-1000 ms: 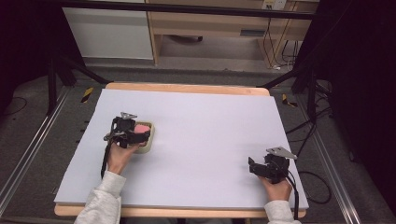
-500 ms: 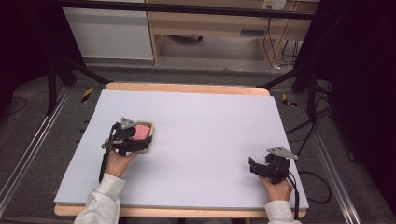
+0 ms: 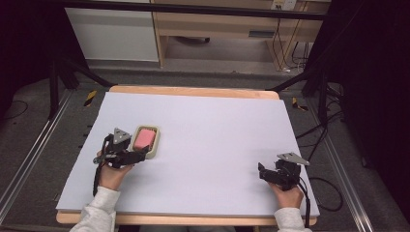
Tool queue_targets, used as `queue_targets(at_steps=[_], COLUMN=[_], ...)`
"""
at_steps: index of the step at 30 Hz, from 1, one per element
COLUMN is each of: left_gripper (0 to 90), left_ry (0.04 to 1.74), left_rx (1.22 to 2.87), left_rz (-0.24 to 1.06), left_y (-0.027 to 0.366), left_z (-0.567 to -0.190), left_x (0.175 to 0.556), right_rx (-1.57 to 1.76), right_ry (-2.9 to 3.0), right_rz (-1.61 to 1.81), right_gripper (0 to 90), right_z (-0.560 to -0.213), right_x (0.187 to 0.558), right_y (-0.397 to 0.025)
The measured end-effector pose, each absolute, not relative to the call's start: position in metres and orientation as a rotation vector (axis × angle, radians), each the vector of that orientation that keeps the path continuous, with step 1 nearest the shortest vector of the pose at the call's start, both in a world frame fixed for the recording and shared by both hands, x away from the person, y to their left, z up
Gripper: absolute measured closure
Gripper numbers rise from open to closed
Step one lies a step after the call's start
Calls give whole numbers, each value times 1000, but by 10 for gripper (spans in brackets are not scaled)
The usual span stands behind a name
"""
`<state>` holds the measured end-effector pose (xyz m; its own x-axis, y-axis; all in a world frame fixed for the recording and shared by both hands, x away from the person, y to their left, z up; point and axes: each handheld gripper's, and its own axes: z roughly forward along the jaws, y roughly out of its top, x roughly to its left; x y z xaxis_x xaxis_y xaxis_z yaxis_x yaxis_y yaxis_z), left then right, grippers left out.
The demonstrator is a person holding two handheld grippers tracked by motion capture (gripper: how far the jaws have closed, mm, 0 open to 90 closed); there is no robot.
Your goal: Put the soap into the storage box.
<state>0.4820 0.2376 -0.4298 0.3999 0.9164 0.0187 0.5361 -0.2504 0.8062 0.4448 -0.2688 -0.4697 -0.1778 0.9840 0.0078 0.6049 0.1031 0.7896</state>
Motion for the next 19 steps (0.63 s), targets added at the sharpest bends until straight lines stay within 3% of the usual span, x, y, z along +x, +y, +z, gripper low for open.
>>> queue_targets(at_steps=[19], left_gripper=[146], left_ry=[1287], left_rx=[1990], left_rz=[685], left_y=[279], left_z=[-466], left_x=[450], right_rx=[1556], right_ry=[1834], right_rz=[903], right_gripper=[95], right_z=[-470], right_x=[442], right_y=[-272])
